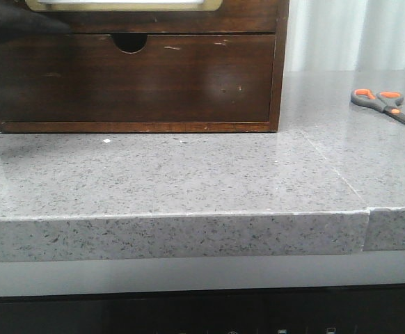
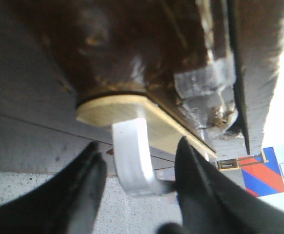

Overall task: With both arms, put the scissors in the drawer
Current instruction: 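Pull the drawer open toward the robot with the left gripper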

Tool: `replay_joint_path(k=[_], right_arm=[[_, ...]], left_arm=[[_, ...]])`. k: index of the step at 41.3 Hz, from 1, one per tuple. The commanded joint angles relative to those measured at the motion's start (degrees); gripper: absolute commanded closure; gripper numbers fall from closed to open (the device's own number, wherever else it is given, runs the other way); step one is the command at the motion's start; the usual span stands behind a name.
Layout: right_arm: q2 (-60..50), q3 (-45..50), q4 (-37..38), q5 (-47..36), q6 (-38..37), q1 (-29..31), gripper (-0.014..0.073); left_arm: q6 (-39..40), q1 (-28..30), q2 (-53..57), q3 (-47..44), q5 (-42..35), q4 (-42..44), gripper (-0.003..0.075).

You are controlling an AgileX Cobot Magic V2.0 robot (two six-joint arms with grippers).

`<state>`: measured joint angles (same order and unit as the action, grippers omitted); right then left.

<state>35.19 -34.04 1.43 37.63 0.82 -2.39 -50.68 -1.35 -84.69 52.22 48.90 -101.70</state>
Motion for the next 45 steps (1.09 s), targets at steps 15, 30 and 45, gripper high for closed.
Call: replay_joint_path(k=[15,30,45], right_arm=[[0.33,-1.93,0.71,-3.67,0.62,-0.01,0.0043],[0.33,-1.93,0.71,-3.67,0.62,-0.01,0.0043],[0.33,-1.93,0.71,-3.67,0.62,-0.01,0.0043]], left_arm=[[-1.22,0.01,3.09,1.65,7.25,-4.88,0.0574],[-2.95,-1.99,14.49,-10.94,11.09,-4.88,0.0574],[-2.98,-3.38,29.39,-25.14,10.02,-4.88,0.0574]])
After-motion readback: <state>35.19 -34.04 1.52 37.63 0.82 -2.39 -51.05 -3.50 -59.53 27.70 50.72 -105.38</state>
